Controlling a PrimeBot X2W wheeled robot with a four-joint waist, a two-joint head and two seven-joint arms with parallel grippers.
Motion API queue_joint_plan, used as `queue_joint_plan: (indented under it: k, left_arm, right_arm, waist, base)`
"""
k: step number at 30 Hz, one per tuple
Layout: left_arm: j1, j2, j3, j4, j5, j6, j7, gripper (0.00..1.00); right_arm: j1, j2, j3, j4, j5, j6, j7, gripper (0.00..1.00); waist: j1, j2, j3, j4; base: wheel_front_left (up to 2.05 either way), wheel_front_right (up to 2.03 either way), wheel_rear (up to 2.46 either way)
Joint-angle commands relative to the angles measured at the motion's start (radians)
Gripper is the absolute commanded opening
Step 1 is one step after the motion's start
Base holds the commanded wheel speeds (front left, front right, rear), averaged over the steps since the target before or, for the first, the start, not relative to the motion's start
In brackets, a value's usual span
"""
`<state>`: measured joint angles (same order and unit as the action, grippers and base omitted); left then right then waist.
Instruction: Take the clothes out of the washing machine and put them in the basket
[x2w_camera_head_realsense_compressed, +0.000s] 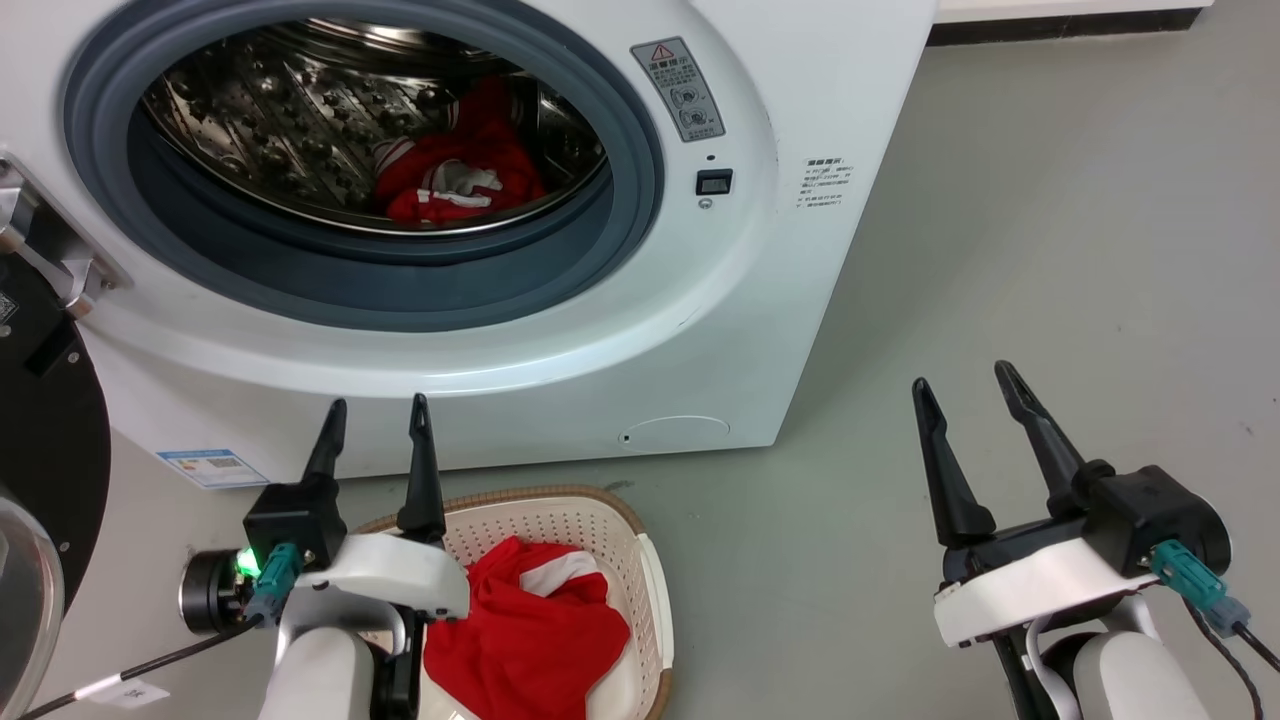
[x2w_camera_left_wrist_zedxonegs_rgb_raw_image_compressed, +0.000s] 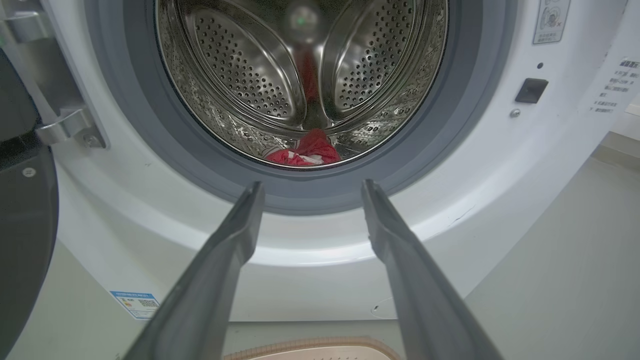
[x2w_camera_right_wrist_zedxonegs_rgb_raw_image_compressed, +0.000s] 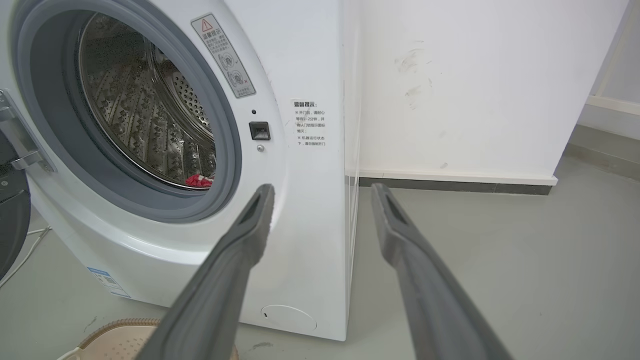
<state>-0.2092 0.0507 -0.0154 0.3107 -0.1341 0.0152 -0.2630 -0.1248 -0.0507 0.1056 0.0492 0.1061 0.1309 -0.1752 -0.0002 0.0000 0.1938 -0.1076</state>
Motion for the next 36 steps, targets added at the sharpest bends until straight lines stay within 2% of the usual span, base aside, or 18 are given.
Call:
queue_joint_plan:
  k: [1,7,12,16,23,30,36]
  left_arm:
    - [-0.006,0.000,0.003,-0.015,0.009,0.005,-0.003,1.00]
    - [-0.104,0.010,0.019,-0.031,0.028,-0.004,-0.003,1.00]
    - [-0.234,0.037,0.028,0.033,0.042,-0.016,-0.002,1.00]
    - [-0.365,0.083,0.024,0.128,0.054,-0.040,-0.003,1.00]
    - [-0.601,0.164,0.005,0.313,0.090,-0.053,0.026,1.00]
    - [-0.809,0.253,-0.025,0.487,0.131,-0.069,0.102,1.00]
    - [-0.962,0.331,-0.062,0.599,0.171,-0.091,0.217,1.00]
  right_arm:
    - [0.009,0.001,-0.003,-0.009,0.006,0.000,0.002,1.00]
    - [-0.009,0.001,-0.002,-0.035,0.011,0.000,0.009,1.00]
    - [-0.032,0.001,0.010,-0.045,0.022,0.000,0.006,1.00]
    - [-0.060,0.001,0.027,-0.041,0.035,0.000,-0.005,1.00]
    - [-0.114,0.001,0.058,-0.014,0.056,0.000,-0.034,1.00]
    - [-0.171,0.001,0.099,0.030,0.098,0.000,-0.066,1.00]
    - [-0.214,0.002,0.134,0.066,0.145,0.000,-0.084,1.00]
  waist:
    - [0.0002,0.0000,0.005,0.001]
    - [0.0002,0.0000,0.056,0.002]
    - [0.0002,0.0000,0.126,-0.011]
    - [0.0002,0.0000,0.189,-0.037]
    - [0.0002,0.0000,0.288,-0.098]
    - [0.0002,0.0000,0.367,-0.175]
    - [0.0002,0.0000,0.426,-0.244]
  base:
    - [0.00,0.00,0.00]
    - [0.00,0.00,0.00]
    - [0.00,0.00,0.00]
    - [0.00,0.00,0.00]
    - [0.00,0.00,0.00]
    - [0.00,0.00,0.00]
    - [0.00,0.00,0.00]
